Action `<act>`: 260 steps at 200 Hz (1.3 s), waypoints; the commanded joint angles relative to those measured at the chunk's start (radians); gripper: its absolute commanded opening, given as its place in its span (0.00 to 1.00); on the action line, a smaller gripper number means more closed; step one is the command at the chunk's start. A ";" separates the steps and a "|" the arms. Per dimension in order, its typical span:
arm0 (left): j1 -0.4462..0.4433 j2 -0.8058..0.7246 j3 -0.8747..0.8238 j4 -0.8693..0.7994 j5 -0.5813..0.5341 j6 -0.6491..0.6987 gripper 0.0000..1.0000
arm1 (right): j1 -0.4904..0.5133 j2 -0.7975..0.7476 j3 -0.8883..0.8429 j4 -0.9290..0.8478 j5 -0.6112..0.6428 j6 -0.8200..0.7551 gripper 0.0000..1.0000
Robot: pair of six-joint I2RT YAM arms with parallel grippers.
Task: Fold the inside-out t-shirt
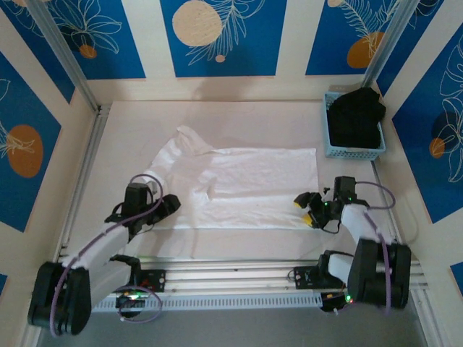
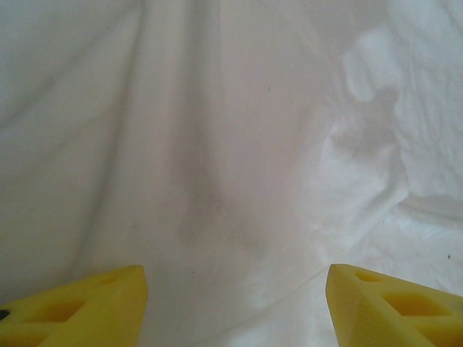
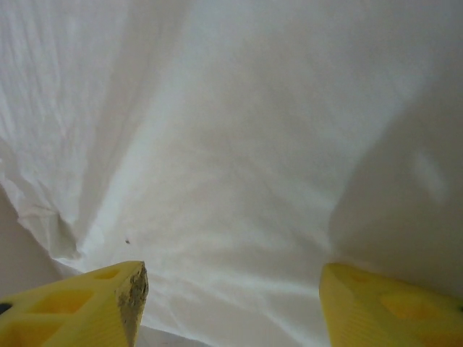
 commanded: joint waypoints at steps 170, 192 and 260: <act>0.010 0.175 0.274 0.186 -0.027 0.086 0.72 | 0.155 1.001 1.154 -0.179 0.708 -0.331 0.59; 0.009 0.174 0.270 0.188 -0.032 0.090 0.72 | 0.155 1.080 1.239 -0.240 0.707 -0.324 0.58; 0.010 0.184 0.270 0.190 -0.038 0.106 0.72 | 0.147 1.155 1.324 -0.301 0.677 -0.329 0.34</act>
